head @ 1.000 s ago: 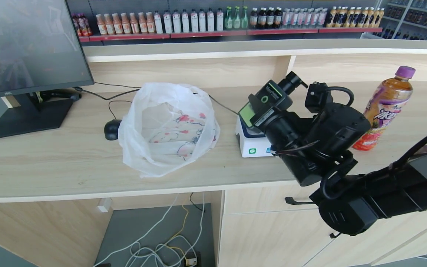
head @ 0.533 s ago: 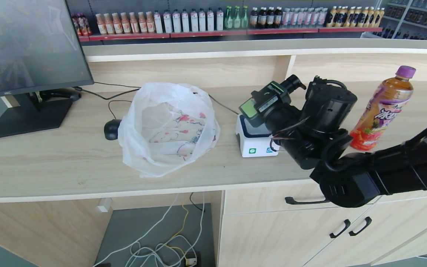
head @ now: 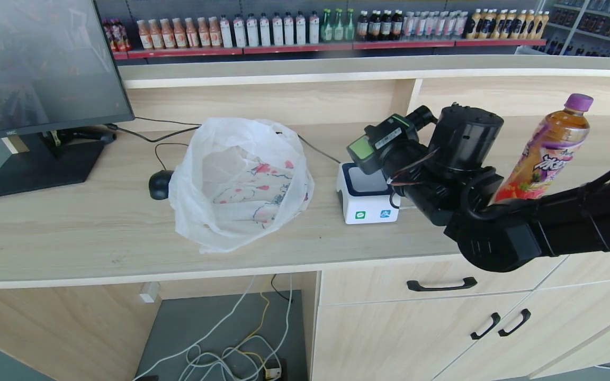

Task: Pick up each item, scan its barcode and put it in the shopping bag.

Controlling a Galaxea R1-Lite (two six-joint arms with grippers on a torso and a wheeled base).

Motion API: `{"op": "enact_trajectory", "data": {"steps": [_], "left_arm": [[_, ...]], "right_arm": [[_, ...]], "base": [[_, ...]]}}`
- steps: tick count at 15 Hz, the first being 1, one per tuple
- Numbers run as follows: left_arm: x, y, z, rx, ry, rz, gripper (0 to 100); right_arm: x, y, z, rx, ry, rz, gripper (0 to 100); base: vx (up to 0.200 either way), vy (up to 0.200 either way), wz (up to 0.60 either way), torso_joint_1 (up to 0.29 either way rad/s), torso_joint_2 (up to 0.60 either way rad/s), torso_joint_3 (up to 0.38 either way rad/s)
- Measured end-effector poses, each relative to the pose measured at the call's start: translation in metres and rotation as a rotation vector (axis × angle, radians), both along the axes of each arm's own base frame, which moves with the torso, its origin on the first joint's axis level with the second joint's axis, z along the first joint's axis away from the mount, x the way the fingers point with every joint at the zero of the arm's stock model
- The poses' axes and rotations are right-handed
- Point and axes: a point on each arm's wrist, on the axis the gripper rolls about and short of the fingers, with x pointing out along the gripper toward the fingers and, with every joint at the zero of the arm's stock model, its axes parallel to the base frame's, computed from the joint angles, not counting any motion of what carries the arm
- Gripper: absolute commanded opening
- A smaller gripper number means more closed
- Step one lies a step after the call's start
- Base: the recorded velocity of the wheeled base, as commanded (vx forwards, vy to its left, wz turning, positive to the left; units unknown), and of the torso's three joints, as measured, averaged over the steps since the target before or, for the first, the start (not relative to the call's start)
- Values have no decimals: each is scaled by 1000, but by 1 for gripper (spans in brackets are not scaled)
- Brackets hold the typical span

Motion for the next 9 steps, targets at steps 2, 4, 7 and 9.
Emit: {"op": "enact_trajectory", "data": {"steps": [2,4,7,9], "left_arm": [[0,0,0,0,0,0,100],[0,0,0,0,0,0,100],[0,0,0,0,0,1,100],[0,0,0,0,0,0,100]], "right_arm": [[4,0,-6,-3,13,-6,0],[7,0,-11,-6,25,-8,0],[9,2,-16,-12,35,-9,0],[10,2,-17,-13,39,-20,0]], "base": [[0,0,0,0,0,0],[0,0,0,0,0,0],[0,0,0,0,0,0],[0,0,0,0,0,0]]}}
